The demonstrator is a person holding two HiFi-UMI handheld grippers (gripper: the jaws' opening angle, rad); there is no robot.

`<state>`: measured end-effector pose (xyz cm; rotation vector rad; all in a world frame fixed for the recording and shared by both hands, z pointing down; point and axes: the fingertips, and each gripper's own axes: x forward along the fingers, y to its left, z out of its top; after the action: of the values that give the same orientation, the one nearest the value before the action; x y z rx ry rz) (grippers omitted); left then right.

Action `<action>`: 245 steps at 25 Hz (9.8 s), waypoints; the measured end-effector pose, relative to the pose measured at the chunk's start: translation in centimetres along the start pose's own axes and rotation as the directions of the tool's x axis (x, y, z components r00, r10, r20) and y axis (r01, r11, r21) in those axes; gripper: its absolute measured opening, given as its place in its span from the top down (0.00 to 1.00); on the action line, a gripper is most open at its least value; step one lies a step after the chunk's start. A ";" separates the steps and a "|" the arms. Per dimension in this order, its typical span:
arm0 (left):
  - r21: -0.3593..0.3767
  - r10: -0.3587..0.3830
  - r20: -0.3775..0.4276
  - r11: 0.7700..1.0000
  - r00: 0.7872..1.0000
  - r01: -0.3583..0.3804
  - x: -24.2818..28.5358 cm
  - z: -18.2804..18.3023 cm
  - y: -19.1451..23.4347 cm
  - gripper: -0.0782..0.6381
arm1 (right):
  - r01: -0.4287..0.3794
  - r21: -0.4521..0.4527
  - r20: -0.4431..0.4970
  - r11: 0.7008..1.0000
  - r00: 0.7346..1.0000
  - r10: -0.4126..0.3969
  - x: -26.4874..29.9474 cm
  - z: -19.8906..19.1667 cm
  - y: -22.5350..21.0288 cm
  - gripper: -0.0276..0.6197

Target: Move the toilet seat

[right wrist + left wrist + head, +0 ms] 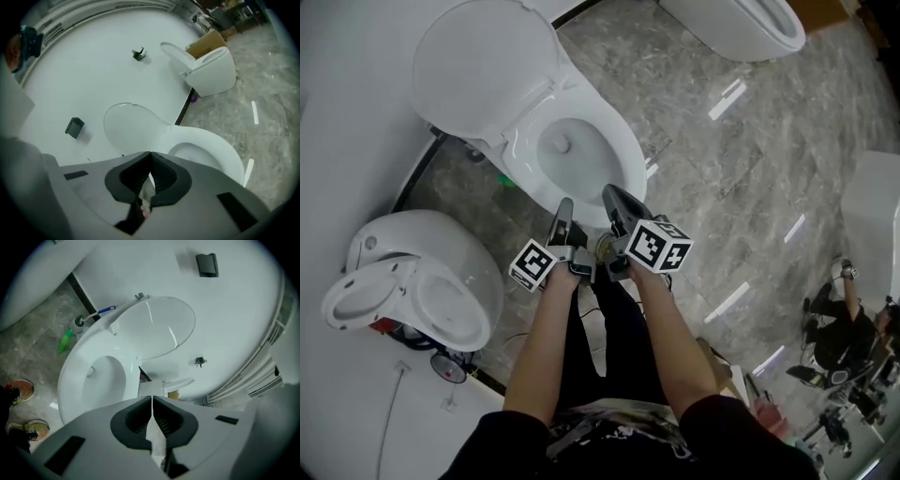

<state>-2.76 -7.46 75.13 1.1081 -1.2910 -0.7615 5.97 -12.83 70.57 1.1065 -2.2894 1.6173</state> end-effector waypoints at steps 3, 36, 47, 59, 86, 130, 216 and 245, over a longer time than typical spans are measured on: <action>-0.010 0.009 0.043 1.000 0.999 -0.009 -1.2 1.2 0.6 0.85 | 0.018 0.038 0.015 0.999 1.000 -0.018 -1.9 0.2 -2.1 0.95; -0.034 0.189 -0.022 0.981 0.982 -0.190 0.0 -4.3 20.9 0.64 | 0.112 0.267 -0.108 0.957 0.990 -0.086 0.8 -7.8 -26.0 0.73; -0.140 0.062 0.027 0.988 0.998 -0.057 0.2 -3.8 16.8 0.68 | 0.064 0.277 -0.056 0.959 0.997 -0.050 -0.4 -5.7 -22.8 0.75; -0.215 0.053 0.081 0.976 0.995 -0.034 -3.5 -1.8 10.1 0.67 | -0.016 0.284 0.003 0.959 1.000 0.016 -4.5 -1.1 -13.3 0.77; -0.277 -0.046 0.194 0.956 0.980 0.099 -5.6 4.6 -1.1 0.64 | -0.178 0.215 0.061 0.960 0.984 0.169 -4.2 6.7 1.9 0.76; -0.277 -0.156 0.239 0.935 0.958 0.221 -5.2 14.3 -9.5 0.63 | -0.261 0.163 0.140 0.951 0.961 0.240 2.8 13.8 15.7 0.72; -0.175 -0.086 0.504 0.964 0.860 0.199 3.4 35.5 -14.7 0.81 | -0.363 0.065 -0.066 0.930 0.928 0.367 26.7 19.8 29.9 0.78; 0.626 -0.232 0.153 0.775 0.961 0.087 -2.1 33.0 -34.4 0.86 | -0.414 -0.438 -0.147 0.798 0.909 0.390 13.1 21.4 40.4 0.95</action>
<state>-30.53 -23.66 39.81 1.7170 -1.7203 -0.6075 -22.44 -31.18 37.09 0.4812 -2.8015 1.0675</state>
